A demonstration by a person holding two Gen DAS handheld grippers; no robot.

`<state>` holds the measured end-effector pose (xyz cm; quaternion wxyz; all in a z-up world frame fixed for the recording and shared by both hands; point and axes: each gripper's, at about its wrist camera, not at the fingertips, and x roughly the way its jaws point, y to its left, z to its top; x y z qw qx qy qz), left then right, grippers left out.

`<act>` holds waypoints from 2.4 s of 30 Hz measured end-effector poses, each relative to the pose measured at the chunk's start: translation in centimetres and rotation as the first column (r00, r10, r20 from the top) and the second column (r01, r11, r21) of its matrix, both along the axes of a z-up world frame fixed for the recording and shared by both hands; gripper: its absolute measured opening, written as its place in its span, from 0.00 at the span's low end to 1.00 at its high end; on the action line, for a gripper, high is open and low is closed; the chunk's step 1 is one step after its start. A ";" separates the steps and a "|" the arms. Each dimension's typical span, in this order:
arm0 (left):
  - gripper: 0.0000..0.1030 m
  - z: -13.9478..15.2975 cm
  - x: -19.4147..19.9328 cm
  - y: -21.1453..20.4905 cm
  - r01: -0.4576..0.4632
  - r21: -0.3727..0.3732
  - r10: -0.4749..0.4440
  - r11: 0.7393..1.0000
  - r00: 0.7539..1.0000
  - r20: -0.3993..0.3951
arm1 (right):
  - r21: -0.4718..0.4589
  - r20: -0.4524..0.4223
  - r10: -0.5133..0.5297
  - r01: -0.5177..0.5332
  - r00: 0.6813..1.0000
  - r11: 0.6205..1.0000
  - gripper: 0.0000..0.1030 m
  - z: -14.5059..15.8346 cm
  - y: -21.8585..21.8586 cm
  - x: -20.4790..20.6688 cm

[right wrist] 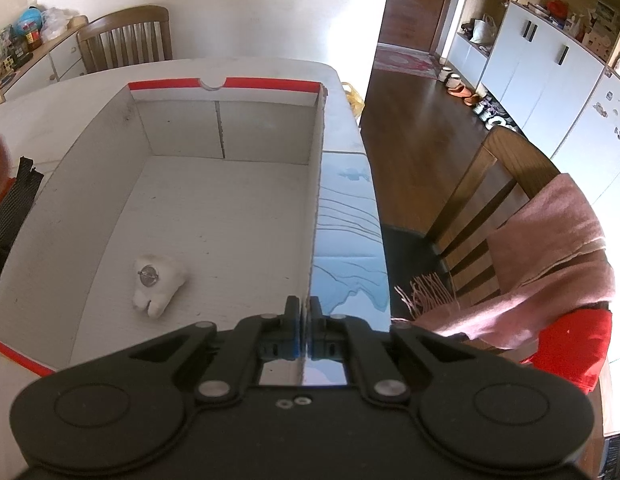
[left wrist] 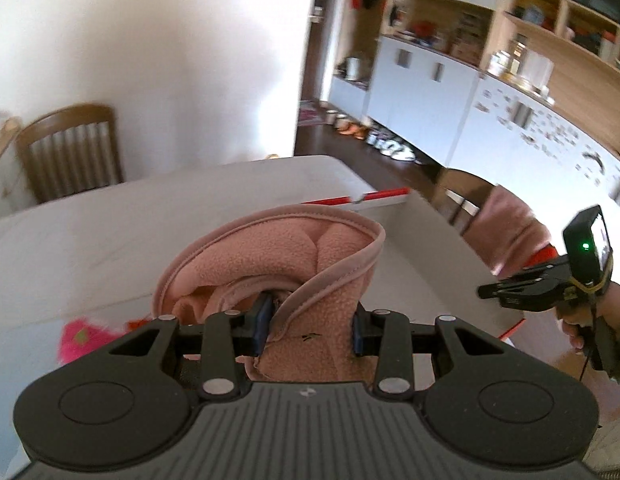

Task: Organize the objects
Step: 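Carry the pink fleece with the left gripper into the box, then open the left gripper to release the fleece in the box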

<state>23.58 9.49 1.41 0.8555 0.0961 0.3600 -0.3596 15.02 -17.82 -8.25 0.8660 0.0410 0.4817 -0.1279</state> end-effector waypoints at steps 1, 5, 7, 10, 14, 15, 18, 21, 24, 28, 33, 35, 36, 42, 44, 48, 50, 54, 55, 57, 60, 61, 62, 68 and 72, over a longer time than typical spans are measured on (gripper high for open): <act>0.35 0.0 0.0 -0.9 0.021 0.003 -0.021 1.000 1.000 0.003 | 0.000 0.000 0.001 -0.001 1.000 1.000 0.02 0.0 0.0 0.0; 0.35 -0.1 0.0 -4.7 0.108 0.021 -0.108 0.994 0.994 0.021 | -0.001 -0.003 0.008 -0.008 1.000 1.000 0.03 0.1 0.2 0.1; 0.35 -0.4 0.0 -6.5 0.146 0.033 -0.146 0.989 0.989 0.028 | -0.003 -0.004 0.012 -0.012 1.000 1.000 0.03 0.1 0.2 0.1; 0.35 -1.1 0.0 -9.3 0.200 0.059 -0.202 0.978 0.979 0.034 | -0.005 -0.006 0.018 -0.018 1.000 1.000 0.03 0.1 0.2 0.1; 0.35 -2.4 -0.2 -12.3 0.258 0.100 -0.263 0.961 0.963 0.049 | -0.003 -0.005 0.021 -0.021 1.000 1.000 0.03 0.1 0.2 0.1; 0.35 -2.7 -0.1 -13.0 0.271 0.105 -0.276 0.957 0.960 0.047 | -0.002 -0.005 0.022 -0.022 1.000 1.000 0.03 0.1 0.2 0.1; 0.35 -3.8 -0.1 -15.2 0.304 0.137 -0.313 0.943 0.948 0.054 | -0.003 -0.006 0.024 -0.024 1.000 1.000 0.03 0.1 0.3 0.1; 0.35 -5.3 0.2 -17.0 0.326 0.178 -0.340 0.929 0.939 0.057 | 0.002 -0.006 0.026 -0.026 1.000 1.000 0.03 0.1 0.3 0.1; 0.35 -7.0 1.1 -18.5 0.335 0.200 -0.348 0.921 0.937 0.033 | 0.002 -0.006 0.032 -0.032 0.999 0.999 0.03 0.1 0.4 0.0; 0.35 -8.9 1.8 -19.5 0.352 0.214 -0.363 0.911 0.932 0.013 | 0.006 -0.006 0.043 -0.043 0.999 0.999 0.04 -0.1 0.4 0.0; 0.35 -11.0 2.7 -20.7 0.363 0.251 -0.374 0.897 0.927 -0.004 | 0.007 -0.007 0.054 -0.054 0.999 0.999 0.04 -0.1 0.5 -0.2; 0.35 -11.7 3.1 -21.0 0.356 0.266 -0.365 0.896 0.931 -0.018 | 0.010 -0.007 0.057 -0.057 0.998 0.998 0.04 0.0 0.5 -0.2; 0.35 -12.0 3.4 -21.0 0.356 0.266 -0.361 0.896 0.932 -0.029 | 0.010 -0.008 0.058 -0.058 0.998 0.998 0.04 0.0 0.5 -0.2; 0.36 -13.3 4.6 -21.5 0.359 0.241 -0.334 0.902 0.932 -0.139 | 0.010 -0.010 0.066 -0.066 0.998 0.998 0.05 0.0 0.5 -0.2; 0.36 -13.6 4.6 -21.7 0.357 0.252 -0.326 0.899 0.932 -0.159 | 0.013 -0.010 0.068 -0.068 0.998 0.998 0.05 -0.1 0.5 -0.2; 0.47 -13.8 4.6 -21.4 0.357 0.263 -0.319 0.897 0.931 -0.177 | 0.015 -0.009 0.069 -0.069 0.998 0.998 0.05 -0.1 0.5 -0.3; 0.59 -13.7 4.8 -21.1 0.350 0.250 -0.310 0.903 0.932 -0.186 | 0.015 -0.010 0.069 -0.069 0.998 0.998 0.05 -0.2 0.5 -0.3; 0.68 -13.1 4.9 -20.4 0.344 0.210 -0.305 0.915 0.932 -0.196 | 0.017 -0.011 0.068 -0.068 0.998 0.998 0.05 -0.1 0.5 -0.2; 0.68 -13.0 4.8 -20.3 0.343 0.205 -0.305 0.917 0.932 -0.196 | 0.016 -0.011 0.068 -0.068 0.998 0.998 0.05 -0.1 0.5 -0.2; 0.68 -12.6 4.7 -20.0 0.337 0.202 -0.301 0.920 0.935 -0.188 | 0.016 -0.011 0.067 -0.067 0.998 0.998 0.05 -0.2 0.5 -0.3; 0.68 -11.5 4.6 -19.1 0.322 0.181 -0.292 0.929 0.940 -0.174 | 0.015 -0.012 0.065 -0.065 0.998 0.998 0.05 -0.2 0.5 -0.3; 0.68 -11.1 4.5 -18.7 0.317 0.170 -0.289 0.933 0.942 -0.169 | 0.014 -0.012 0.065 -0.064 0.998 0.998 0.05 -0.2 0.6 -0.3; 0.68 -10.5 4.5 -18.2 0.310 0.159 -0.285 0.937 0.945 -0.161 | 0.013 -0.013 0.065 -0.065 0.998 0.998 0.05 -0.2 0.6 -0.3; 0.68 -7.2 4.3 -14.8 0.256 0.094 -0.245 0.962 0.963 -0.115 | 0.004 -0.019 0.068 -0.068 0.997 0.998 0.05 -0.3 0.8 -0.2; 0.68 -5.0 3.8 -11.9 0.229 0.050 -0.224 0.972 0.971 -0.079 | 0.001 -0.023 0.068 -0.068 0.997 0.998 0.05 -0.3 0.8 -0.1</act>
